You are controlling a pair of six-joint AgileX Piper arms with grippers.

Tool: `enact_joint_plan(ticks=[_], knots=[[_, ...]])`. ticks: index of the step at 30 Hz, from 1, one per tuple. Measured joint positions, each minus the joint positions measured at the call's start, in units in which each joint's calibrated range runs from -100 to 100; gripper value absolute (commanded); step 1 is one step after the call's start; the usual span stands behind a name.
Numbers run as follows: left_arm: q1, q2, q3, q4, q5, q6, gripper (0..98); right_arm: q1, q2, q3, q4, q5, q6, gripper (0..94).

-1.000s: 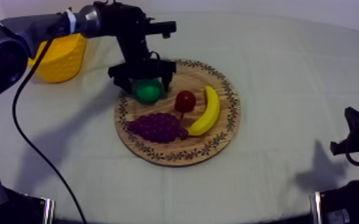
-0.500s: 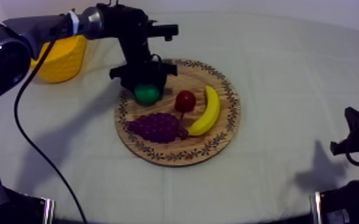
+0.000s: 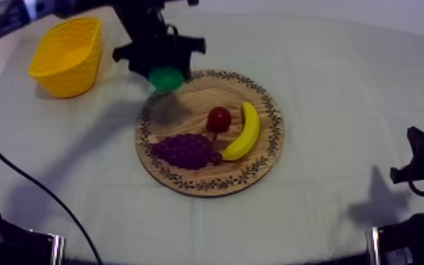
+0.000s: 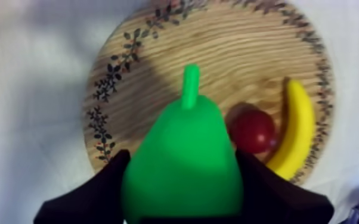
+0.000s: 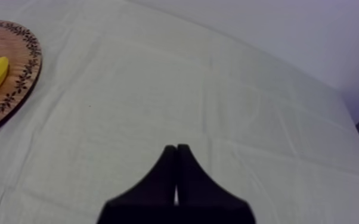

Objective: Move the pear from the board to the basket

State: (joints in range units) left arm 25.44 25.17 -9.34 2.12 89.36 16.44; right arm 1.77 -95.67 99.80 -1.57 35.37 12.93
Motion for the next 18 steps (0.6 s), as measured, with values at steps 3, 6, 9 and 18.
enact_joint_plan(ticks=[3, 6, 9, 18], knots=[[0.3, -4.4, -2.5, -0.16, 2.8, -0.3, 40.2, 0.0, 0.0, 0.0, 0.0, 0.0, 0.0, 0.4], [0.6, -7.8, -5.4, -0.58, 5.6, -0.6, 39.7, 0.0, 0.0, 0.0, 0.0, 0.0, 0.0, 0.4], [0.7, -10.3, -7.8, -0.73, 7.9, -1.1, 39.2, 0.0, 0.0, 0.0, 0.0, 0.0, 0.0, 0.4], [-2.0, -14.3, -5.2, -2.12, 8.8, -3.2, 38.8, 0.0, 0.0, 0.0, 0.1, 0.0, 0.0, 0.4]])
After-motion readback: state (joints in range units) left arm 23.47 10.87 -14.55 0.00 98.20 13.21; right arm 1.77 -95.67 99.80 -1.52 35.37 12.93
